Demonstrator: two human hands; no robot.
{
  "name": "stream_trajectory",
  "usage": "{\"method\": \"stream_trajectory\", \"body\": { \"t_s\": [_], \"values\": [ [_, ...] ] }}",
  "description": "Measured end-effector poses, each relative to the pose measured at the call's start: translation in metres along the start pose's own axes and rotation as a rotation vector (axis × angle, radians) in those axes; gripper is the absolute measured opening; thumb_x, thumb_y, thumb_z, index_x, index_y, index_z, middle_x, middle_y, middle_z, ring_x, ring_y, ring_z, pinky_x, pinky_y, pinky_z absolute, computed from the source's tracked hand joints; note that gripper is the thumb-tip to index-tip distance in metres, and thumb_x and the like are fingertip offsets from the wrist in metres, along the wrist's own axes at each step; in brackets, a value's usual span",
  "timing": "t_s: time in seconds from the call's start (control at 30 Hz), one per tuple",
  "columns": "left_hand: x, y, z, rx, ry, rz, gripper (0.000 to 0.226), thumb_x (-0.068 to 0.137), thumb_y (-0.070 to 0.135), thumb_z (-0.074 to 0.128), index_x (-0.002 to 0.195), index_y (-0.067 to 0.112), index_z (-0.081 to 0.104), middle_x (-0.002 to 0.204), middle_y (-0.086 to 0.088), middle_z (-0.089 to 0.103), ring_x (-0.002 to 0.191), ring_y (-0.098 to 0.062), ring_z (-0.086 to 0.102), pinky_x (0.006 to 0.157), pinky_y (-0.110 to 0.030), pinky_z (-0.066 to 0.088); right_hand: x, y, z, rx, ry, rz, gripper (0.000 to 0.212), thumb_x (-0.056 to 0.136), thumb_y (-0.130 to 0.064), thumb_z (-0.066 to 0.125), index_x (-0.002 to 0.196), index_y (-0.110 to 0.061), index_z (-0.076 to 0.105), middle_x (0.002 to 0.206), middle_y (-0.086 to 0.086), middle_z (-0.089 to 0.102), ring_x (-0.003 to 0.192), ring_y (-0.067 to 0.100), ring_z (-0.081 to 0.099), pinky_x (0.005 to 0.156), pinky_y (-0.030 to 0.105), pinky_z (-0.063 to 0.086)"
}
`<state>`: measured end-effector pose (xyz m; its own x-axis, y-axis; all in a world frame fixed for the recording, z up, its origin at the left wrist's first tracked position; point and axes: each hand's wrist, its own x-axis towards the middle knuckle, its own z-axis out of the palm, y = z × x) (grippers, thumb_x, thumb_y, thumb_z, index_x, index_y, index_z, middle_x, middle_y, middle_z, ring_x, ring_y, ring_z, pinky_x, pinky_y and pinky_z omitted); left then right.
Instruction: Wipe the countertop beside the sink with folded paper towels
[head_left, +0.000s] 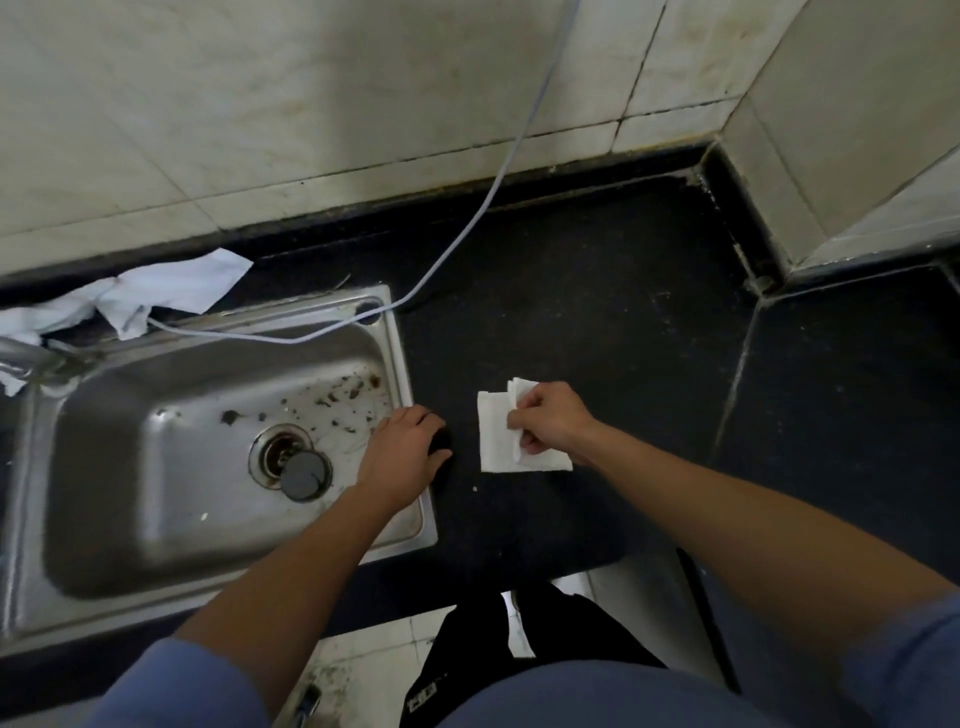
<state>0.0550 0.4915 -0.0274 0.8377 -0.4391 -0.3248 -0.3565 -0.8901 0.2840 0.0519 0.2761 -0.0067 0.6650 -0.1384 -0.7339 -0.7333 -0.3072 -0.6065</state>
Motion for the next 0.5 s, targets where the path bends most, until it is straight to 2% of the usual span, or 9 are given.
{"method": "stream_trajectory", "body": {
  "t_s": [0.13, 0.27, 0.37, 0.43, 0.5],
  "values": [
    [-0.011, -0.009, 0.001, -0.021, 0.008, -0.036, 0.039, 0.089, 0.033, 0.062, 0.124, 0.016, 0.057, 0.123, -0.004, 0.055, 0.115, -0.024, 0.047, 0.095, -0.037, 0.040, 0.017, 0.001, 0.035, -0.116, 0.038, -0.016, 0.013, 0.076, -0.008, 0.068, 0.065, -0.006, 0.061, 0.062, 0.013, 0.068, 0.062, 0.026, 0.070, 0.072, 0.044, 0.060],
    [-0.014, -0.013, 0.003, -0.010, -0.012, -0.061, 0.039, 0.090, 0.034, 0.060, 0.125, 0.017, 0.056, 0.124, -0.003, 0.053, 0.116, -0.024, 0.045, 0.096, -0.039, 0.039, 0.025, 0.005, 0.048, -0.219, 0.011, -0.034, 0.009, 0.077, -0.013, 0.071, 0.074, -0.007, 0.064, 0.076, 0.014, 0.072, 0.071, 0.028, 0.071, 0.075, 0.045, 0.059],
    [-0.009, -0.009, 0.003, -0.025, 0.003, -0.033, 0.039, 0.090, 0.033, 0.059, 0.125, 0.017, 0.056, 0.125, -0.004, 0.052, 0.116, -0.023, 0.046, 0.098, -0.037, 0.040, 0.025, 0.007, 0.044, -0.279, -0.014, -0.096, 0.020, 0.078, -0.024, 0.074, 0.085, -0.007, 0.067, 0.082, 0.014, 0.071, 0.076, 0.026, 0.070, 0.074, 0.043, 0.058],
    [-0.002, 0.001, 0.003, -0.015, 0.017, 0.023, 0.040, 0.091, 0.033, 0.057, 0.128, 0.016, 0.054, 0.132, -0.004, 0.048, 0.121, -0.023, 0.044, 0.101, -0.035, 0.039, 0.021, 0.014, 0.030, -0.415, 0.059, -0.256, 0.014, 0.085, -0.025, 0.066, 0.094, -0.013, 0.066, 0.089, 0.009, 0.070, 0.084, 0.025, 0.067, 0.075, 0.038, 0.055],
    [0.008, 0.018, 0.003, 0.022, 0.012, 0.112, 0.043, 0.094, 0.032, 0.051, 0.134, 0.016, 0.049, 0.145, -0.007, 0.038, 0.131, -0.023, 0.036, 0.107, -0.036, 0.034, 0.018, 0.031, 0.011, -0.720, 0.235, -0.553, 0.017, 0.088, -0.017, 0.060, 0.104, -0.013, 0.066, 0.099, 0.007, 0.067, 0.093, 0.026, 0.062, 0.074, 0.036, 0.051]
  ]
}}
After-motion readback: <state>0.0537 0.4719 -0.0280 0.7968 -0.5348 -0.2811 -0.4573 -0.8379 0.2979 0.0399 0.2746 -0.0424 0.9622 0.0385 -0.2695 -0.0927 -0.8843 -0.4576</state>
